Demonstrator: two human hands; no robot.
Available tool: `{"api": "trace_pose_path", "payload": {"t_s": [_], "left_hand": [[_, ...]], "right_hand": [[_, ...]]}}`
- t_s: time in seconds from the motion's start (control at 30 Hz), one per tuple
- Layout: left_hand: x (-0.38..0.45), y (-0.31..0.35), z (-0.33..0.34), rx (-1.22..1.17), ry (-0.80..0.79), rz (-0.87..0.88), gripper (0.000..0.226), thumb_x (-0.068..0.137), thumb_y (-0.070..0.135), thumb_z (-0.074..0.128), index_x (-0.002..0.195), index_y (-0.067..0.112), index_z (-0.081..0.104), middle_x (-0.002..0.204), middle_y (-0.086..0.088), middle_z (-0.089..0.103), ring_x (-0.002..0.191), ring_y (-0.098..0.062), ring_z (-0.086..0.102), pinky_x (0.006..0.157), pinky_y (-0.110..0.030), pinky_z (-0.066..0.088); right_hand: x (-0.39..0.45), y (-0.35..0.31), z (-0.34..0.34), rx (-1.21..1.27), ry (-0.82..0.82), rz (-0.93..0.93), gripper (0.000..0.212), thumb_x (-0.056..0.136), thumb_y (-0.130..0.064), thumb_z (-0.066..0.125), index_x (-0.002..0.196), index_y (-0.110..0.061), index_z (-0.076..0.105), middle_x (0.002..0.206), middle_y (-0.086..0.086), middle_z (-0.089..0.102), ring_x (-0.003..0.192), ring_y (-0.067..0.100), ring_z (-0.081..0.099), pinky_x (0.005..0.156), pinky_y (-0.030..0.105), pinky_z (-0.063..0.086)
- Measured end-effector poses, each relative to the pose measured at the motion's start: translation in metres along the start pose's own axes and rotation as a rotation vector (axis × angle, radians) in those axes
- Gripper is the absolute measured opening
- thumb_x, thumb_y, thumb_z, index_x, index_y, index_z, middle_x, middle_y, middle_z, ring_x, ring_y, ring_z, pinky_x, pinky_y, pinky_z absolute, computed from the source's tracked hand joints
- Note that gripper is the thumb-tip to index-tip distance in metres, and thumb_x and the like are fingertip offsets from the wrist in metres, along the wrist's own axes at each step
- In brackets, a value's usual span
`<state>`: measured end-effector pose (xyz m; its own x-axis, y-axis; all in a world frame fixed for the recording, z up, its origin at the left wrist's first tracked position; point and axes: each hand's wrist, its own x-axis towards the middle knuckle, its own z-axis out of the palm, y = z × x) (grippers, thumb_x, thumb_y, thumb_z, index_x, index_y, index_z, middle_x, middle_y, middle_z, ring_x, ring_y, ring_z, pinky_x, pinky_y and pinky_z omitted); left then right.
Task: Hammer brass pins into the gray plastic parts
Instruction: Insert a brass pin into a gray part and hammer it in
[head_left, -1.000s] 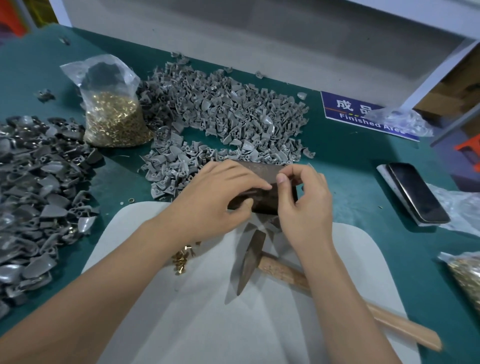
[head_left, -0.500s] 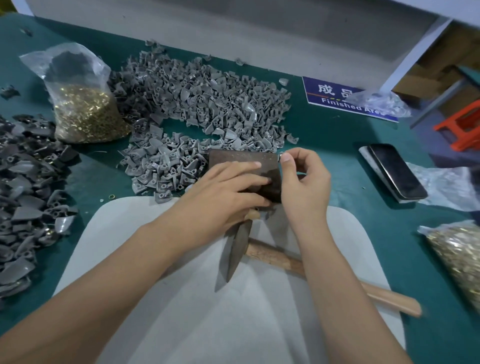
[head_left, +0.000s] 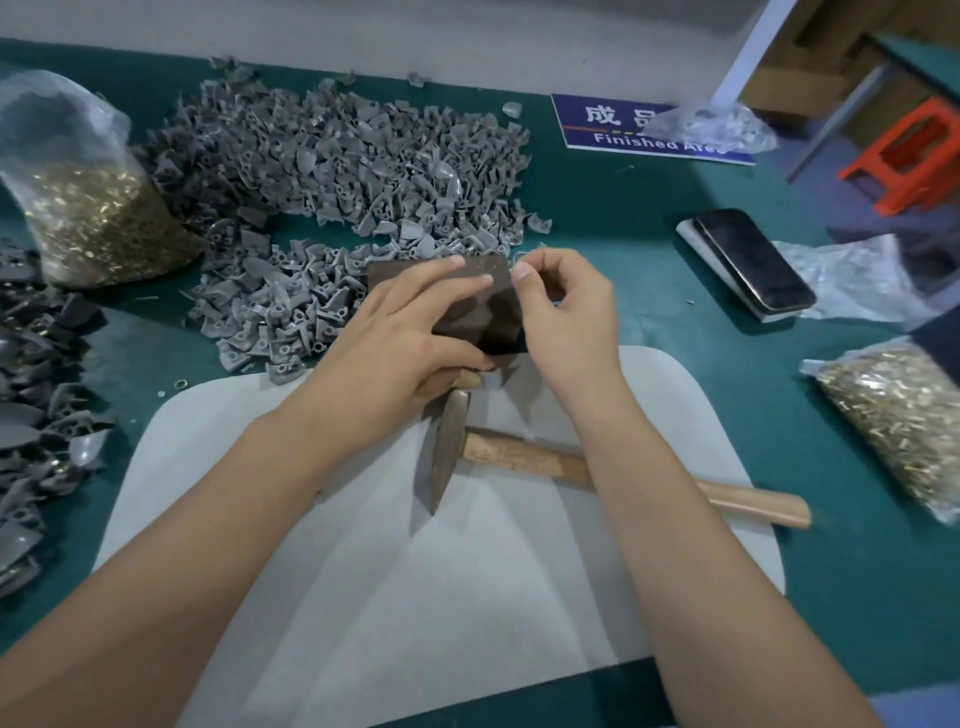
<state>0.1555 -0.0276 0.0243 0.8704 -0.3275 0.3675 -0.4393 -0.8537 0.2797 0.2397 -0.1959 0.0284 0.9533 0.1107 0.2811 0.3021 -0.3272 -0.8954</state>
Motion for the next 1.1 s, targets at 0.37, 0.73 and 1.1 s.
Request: {"api": "trace_pose_path", "payload": {"t_s": [0.37, 0.73, 1.1], "left_hand": [[-0.005, -0.011, -0.013, -0.061, 0.375, -0.223, 0.015, 0.094, 0.023, 0.065, 0.108, 0.02, 0.068, 0.104, 0.013, 0.063, 0.107, -0.021, 0.056, 0.093, -0.051, 0.046], [-0.005, -0.014, -0.006, -0.166, 0.335, -0.229, 0.017, 0.094, 0.02, 0.072, 0.11, 0.016, 0.076, 0.106, 0.008, 0.073, 0.107, -0.013, 0.061, 0.098, -0.037, 0.048], [-0.006, -0.015, -0.008, -0.169, 0.362, -0.392, 0.017, 0.091, 0.021, 0.073, 0.107, 0.023, 0.076, 0.101, 0.014, 0.068, 0.103, -0.013, 0.058, 0.094, -0.036, 0.047]], "right_hand": [[-0.01, -0.01, 0.006, -0.081, -0.105, -0.228, 0.006, 0.096, -0.016, 0.063, 0.091, -0.016, 0.067, 0.087, -0.011, 0.066, 0.092, 0.021, 0.059, 0.088, 0.044, 0.049], [-0.011, -0.009, 0.007, -0.134, -0.13, -0.25, 0.008, 0.095, -0.016, 0.065, 0.088, -0.021, 0.065, 0.087, -0.017, 0.063, 0.094, 0.016, 0.055, 0.084, 0.022, 0.041], [-0.008, -0.015, 0.015, -0.241, -0.235, -0.465, 0.004, 0.093, -0.014, 0.071, 0.091, -0.018, 0.072, 0.098, -0.006, 0.066, 0.102, 0.022, 0.052, 0.093, 0.045, 0.043]]}}
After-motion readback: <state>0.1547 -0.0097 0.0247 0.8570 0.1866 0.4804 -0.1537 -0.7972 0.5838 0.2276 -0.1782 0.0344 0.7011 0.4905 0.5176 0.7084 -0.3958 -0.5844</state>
